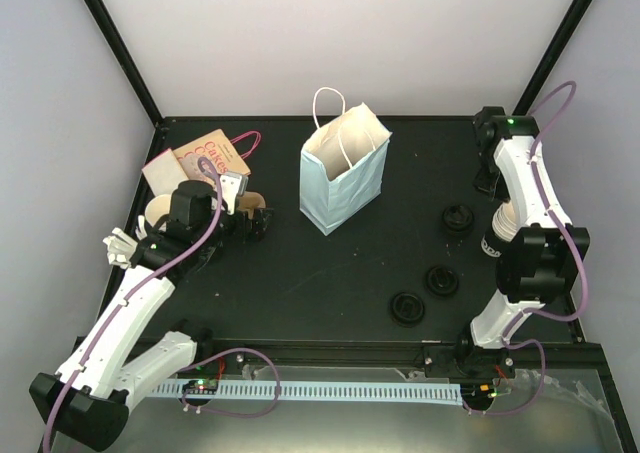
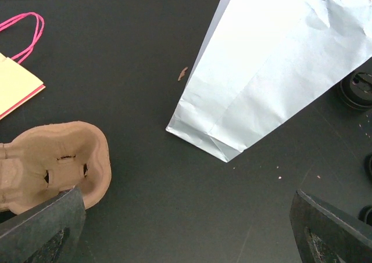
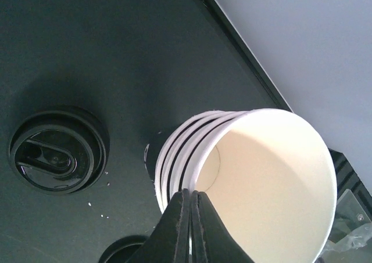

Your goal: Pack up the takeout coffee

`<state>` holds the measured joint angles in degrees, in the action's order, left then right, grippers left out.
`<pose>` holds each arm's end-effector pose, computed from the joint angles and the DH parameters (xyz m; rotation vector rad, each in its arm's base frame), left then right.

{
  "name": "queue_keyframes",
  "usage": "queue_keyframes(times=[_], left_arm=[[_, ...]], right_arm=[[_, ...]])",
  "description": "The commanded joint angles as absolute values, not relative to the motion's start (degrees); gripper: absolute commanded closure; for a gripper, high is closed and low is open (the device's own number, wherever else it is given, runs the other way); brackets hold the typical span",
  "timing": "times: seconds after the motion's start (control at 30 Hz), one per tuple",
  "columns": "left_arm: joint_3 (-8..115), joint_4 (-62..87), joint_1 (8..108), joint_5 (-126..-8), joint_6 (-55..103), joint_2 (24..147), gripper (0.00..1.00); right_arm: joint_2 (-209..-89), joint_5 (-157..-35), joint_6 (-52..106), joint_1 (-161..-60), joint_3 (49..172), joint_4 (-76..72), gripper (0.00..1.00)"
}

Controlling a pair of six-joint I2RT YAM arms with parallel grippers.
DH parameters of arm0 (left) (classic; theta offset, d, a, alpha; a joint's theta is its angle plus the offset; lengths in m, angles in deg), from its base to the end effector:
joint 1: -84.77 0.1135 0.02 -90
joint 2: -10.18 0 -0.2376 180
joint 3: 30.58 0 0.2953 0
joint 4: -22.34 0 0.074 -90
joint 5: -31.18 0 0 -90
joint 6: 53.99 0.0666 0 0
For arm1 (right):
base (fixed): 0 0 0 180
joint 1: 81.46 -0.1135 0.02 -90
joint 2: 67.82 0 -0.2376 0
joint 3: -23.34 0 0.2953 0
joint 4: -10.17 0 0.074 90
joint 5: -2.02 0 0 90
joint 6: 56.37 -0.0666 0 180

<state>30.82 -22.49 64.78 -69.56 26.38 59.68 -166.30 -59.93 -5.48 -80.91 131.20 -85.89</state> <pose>0.2511 -0.1045 0.2793 0.3069 2.1547 -0.4996 0.3538 -0.0347 0.2641 0.9883 2.6796 -0.6460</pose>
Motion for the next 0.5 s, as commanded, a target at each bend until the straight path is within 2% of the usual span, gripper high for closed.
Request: queue_keyframes(times=[0.0, 0.13, 0.23, 0.3, 0.43, 0.47], left_arm=[[30.75, -21.47, 64.4, -69.08, 27.06, 59.05, 0.01], [30.74, -21.34, 64.47, -69.17, 27.11, 59.05, 0.01], [30.9, -21.47, 64.47, -69.15, 27.04, 59.09, 0.01], [30.86, -21.47, 64.46, -69.21, 27.08, 59.06, 0.01], [30.79, -21.48, 64.47, -69.18, 27.04, 58.96, 0.01], [30.88, -21.45, 64.46, -69.19, 27.04, 58.96, 0.01]], right_arm=[[-164.2, -57.91, -5.56, -81.5, 131.84, -84.86, 0.99], [-164.86, -60.16, -5.27, -81.89, 134.69, -88.0, 0.99], [-163.1, -57.93, -3.95, -81.49, 130.09, -82.11, 0.99], [-166.24, -60.96, -4.68, -80.92, 134.02, -88.4, 0.99], [-163.0, -60.26, -3.61, -80.86, 127.7, -80.16, 0.99], [-164.05, -62.39, -3.74, -80.48, 129.56, -83.37, 0.99]])
